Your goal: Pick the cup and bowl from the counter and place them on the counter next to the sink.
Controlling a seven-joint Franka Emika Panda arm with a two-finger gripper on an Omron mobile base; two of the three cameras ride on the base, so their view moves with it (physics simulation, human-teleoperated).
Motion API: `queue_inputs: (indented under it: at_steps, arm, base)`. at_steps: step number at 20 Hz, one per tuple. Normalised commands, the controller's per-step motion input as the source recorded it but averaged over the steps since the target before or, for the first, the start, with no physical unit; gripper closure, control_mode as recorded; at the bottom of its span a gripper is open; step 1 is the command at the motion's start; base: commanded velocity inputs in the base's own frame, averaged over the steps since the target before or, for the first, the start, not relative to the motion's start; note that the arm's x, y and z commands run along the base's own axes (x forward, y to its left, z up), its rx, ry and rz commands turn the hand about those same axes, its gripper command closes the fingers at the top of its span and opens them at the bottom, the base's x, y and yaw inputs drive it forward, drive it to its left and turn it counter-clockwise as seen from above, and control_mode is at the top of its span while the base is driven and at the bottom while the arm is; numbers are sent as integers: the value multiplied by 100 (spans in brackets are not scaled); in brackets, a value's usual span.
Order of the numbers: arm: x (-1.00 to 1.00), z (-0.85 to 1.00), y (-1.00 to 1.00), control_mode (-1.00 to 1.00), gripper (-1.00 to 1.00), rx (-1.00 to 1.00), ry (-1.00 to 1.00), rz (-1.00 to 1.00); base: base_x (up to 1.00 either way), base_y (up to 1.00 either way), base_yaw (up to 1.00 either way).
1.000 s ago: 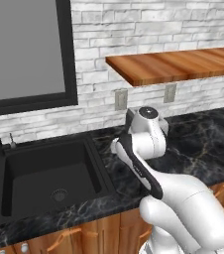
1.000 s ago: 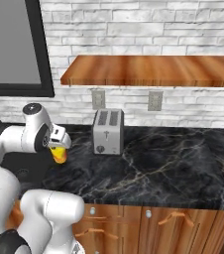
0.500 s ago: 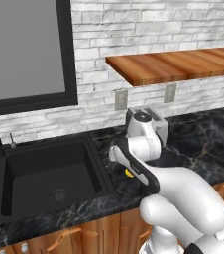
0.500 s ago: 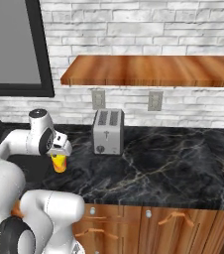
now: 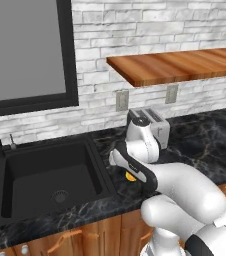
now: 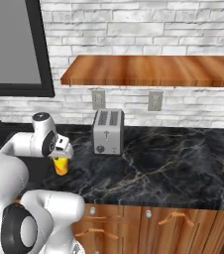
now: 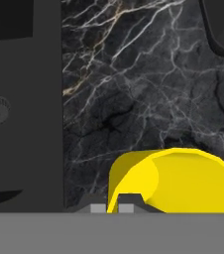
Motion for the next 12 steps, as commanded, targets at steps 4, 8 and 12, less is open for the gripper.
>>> queue_inputs:
  at_steps: [4, 8, 12]
  arm:
    - [9, -23, 0, -100, 100, -1, 0, 0]
    - [2, -22, 0, -100, 100, 0, 0, 0]
    - [1, -22, 0, -100, 100, 0, 0, 0]
  base:
    - [0, 0, 0]
    - [0, 0, 0]
    - [0, 0, 0]
